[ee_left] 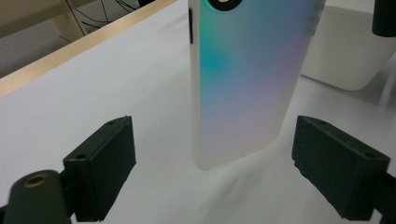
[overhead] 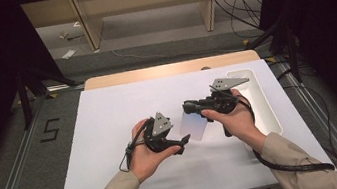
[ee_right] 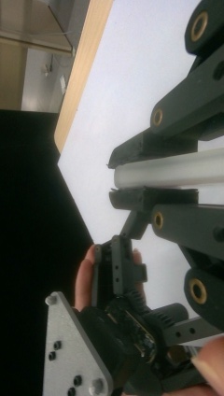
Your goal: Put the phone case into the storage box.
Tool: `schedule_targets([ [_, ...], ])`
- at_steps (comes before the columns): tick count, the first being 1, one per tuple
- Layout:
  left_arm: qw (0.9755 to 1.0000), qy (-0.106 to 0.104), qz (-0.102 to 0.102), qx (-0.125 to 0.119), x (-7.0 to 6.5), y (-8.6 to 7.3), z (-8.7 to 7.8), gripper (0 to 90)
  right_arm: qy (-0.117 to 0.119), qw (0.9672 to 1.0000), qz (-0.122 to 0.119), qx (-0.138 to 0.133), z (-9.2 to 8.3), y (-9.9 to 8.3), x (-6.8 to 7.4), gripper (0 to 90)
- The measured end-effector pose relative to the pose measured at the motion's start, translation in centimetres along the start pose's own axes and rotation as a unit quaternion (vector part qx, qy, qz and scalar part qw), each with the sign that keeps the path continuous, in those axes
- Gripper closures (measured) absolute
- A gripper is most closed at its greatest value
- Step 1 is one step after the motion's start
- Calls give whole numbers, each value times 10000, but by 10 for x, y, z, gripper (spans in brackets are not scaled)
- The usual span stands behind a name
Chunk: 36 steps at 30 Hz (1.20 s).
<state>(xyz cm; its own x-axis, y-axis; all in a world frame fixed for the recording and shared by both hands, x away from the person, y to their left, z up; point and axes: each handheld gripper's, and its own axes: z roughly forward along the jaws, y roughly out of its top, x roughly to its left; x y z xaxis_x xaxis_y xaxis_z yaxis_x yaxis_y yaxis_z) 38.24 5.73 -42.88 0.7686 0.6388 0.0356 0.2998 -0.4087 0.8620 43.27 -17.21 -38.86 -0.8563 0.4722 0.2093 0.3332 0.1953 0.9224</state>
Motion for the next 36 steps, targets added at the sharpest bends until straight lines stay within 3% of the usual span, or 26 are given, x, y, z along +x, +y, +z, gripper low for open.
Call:
schedule_targets([
  [9, 10000, 19, 2, 9, 0, 0, 0, 149, 223, 9988, -317, 311, -4, 3, -3, 799],
  [19, 10000, -31, 21, 3, 0, 0, 0, 156, 615, 9935, -709, 642, -3, 5, -2, 798],
  [36, 9999, -138, 16, 62, 1, -3, 3, 161, 1022, 9874, -884, 821, -4, 5, 0, 798],
])
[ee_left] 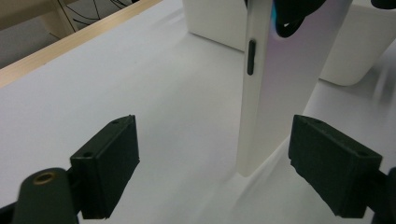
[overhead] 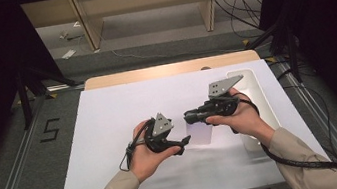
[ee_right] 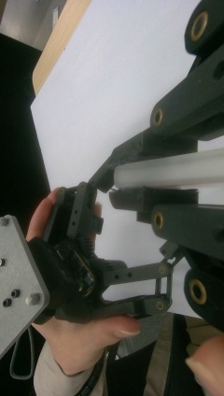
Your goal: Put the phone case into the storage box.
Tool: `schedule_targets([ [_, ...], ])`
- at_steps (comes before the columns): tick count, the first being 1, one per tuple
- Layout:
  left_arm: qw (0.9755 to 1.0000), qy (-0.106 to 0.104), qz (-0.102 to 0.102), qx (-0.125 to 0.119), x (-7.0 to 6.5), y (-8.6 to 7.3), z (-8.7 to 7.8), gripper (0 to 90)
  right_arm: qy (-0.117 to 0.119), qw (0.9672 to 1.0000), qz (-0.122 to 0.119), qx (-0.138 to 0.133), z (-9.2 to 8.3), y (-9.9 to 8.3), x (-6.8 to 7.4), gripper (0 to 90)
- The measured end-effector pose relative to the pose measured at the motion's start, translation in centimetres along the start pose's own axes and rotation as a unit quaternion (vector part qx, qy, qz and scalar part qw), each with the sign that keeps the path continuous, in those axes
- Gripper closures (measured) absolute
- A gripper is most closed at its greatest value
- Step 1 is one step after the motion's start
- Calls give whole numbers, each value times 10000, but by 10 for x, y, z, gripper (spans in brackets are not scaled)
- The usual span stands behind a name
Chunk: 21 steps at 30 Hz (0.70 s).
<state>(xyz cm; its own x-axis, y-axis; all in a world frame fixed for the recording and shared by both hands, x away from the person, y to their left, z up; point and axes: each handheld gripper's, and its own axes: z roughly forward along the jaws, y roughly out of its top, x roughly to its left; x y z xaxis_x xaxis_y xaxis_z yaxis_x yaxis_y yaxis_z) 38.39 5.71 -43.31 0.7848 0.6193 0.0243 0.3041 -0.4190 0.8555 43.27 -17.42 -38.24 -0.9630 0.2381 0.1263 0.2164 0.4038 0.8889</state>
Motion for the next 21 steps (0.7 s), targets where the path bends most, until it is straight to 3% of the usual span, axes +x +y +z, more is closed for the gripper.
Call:
schedule_targets([
  [21, 9998, -189, 31, 42, -1, -3, 5, 196, 169, 9998, -42, 40, 2, 0, 4, 798],
])
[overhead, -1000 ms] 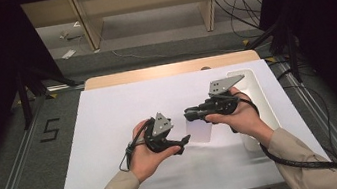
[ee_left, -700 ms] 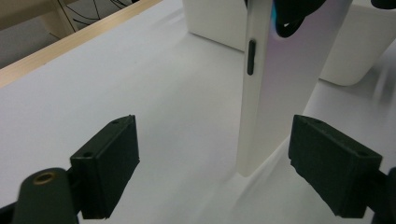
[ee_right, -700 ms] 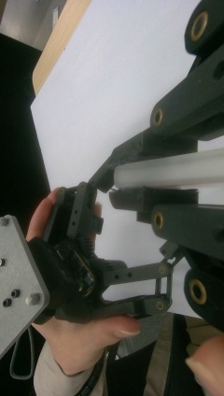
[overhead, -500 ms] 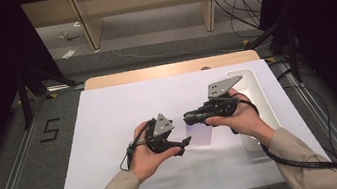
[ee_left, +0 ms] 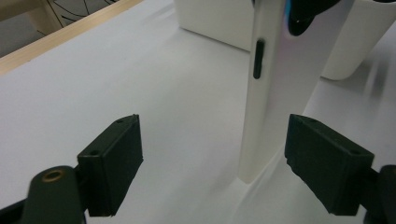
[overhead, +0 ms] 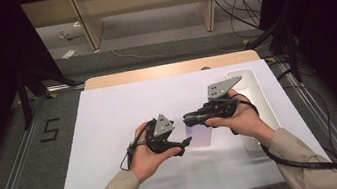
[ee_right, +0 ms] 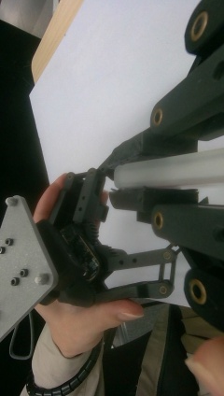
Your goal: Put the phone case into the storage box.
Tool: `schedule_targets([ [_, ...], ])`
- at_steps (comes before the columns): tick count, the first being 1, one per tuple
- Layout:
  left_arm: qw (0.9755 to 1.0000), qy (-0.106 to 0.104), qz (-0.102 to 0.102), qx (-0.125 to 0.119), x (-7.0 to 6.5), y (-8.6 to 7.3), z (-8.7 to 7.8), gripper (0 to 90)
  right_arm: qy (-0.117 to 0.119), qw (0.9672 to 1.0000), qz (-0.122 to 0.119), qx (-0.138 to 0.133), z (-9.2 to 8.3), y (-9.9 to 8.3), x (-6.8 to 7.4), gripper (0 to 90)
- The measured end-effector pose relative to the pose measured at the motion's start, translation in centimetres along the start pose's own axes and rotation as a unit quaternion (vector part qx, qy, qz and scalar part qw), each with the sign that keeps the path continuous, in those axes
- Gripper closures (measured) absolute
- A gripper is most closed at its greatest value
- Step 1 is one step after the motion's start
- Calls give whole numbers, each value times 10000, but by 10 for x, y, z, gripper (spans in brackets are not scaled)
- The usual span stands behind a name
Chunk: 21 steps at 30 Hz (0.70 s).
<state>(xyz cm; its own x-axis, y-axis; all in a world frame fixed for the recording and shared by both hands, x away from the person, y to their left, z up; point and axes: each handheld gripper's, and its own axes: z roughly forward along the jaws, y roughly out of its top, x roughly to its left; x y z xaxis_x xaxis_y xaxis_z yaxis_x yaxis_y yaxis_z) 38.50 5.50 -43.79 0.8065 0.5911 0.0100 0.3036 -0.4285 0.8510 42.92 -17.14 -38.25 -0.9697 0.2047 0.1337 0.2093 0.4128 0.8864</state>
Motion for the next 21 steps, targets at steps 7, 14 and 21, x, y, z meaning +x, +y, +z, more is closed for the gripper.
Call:
schedule_targets([
  [7, 9997, -232, 49, 28, -1, -3, 4, 289, 15, 10000, 9, -12, 0, 0, 0, 798],
  [14, 9987, -501, 90, 75, -1, -6, 8, 392, 26, 10000, -1, -22, 0, 0, 0, 798],
  [21, 9972, -726, 105, 111, -1, -11, 14, 448, 35, 10000, 15, -22, 1, 0, 0, 798],
])
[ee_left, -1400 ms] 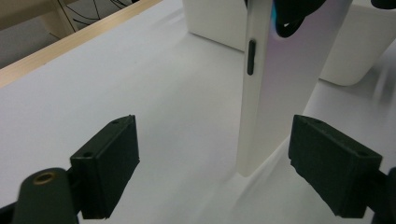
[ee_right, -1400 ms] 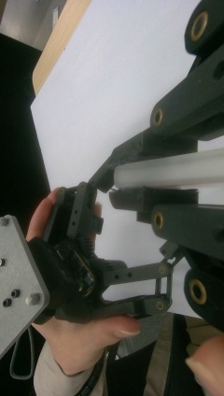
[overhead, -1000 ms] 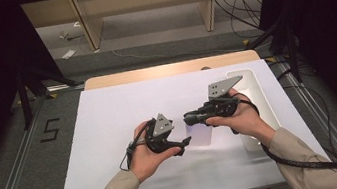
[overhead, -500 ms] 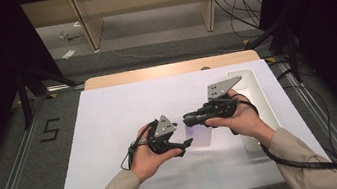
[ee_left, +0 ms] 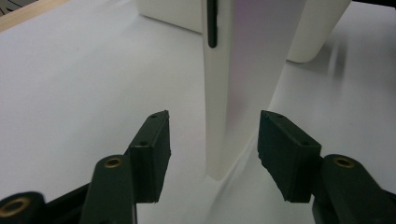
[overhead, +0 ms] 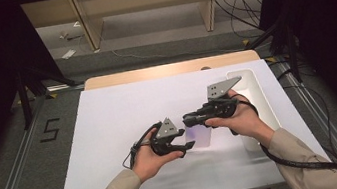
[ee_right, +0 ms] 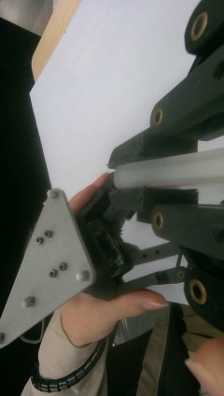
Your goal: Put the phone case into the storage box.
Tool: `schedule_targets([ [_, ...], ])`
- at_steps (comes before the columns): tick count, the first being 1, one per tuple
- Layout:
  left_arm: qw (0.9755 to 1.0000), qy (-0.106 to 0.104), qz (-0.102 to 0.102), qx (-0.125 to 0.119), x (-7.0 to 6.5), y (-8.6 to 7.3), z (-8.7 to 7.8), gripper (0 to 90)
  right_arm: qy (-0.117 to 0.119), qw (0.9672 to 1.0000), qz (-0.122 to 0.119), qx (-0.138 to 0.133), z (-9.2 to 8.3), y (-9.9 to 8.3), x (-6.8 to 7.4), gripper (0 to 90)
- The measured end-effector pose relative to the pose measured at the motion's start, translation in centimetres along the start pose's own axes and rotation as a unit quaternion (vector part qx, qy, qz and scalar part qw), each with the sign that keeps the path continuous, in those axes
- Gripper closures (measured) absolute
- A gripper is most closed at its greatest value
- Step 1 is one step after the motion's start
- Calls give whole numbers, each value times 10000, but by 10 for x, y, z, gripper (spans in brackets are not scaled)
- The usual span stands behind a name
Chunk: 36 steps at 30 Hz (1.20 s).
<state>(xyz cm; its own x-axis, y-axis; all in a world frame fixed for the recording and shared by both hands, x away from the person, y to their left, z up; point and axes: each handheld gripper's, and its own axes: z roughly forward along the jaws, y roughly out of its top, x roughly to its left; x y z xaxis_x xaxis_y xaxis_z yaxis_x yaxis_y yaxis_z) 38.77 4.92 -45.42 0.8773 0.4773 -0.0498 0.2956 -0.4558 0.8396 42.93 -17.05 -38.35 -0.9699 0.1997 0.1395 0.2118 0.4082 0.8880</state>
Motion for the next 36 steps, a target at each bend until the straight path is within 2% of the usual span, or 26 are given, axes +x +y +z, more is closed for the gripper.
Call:
schedule_targets([
  [5, 9998, -198, -51, -36, 1, -3, 4, 468, 7, 10000, 0, -12, 0, 0, 0, 798],
  [10, 9996, -282, -21, -56, 1, -4, 6, 498, 7, 10000, 15, -25, 0, 0, 0, 798],
  [19, 9993, -345, 80, -71, 0, -4, 8, 624, 22, 10000, 34, -45, 1, 0, 0, 798],
  [25, 9992, -386, 66, -106, 3, -5, 6, 646, 34, 10000, 42, -83, 1, 0, 0, 799],
  [28, 9988, -475, 24, -138, 4, -4, 4, 664, 47, 9999, 41, -116, 1, 0, 0, 799],
  [36, 9984, -539, 84, -140, 6, -2, 1, 723, 169, 9996, 82, -205, -2, 1, 0, 797],
])
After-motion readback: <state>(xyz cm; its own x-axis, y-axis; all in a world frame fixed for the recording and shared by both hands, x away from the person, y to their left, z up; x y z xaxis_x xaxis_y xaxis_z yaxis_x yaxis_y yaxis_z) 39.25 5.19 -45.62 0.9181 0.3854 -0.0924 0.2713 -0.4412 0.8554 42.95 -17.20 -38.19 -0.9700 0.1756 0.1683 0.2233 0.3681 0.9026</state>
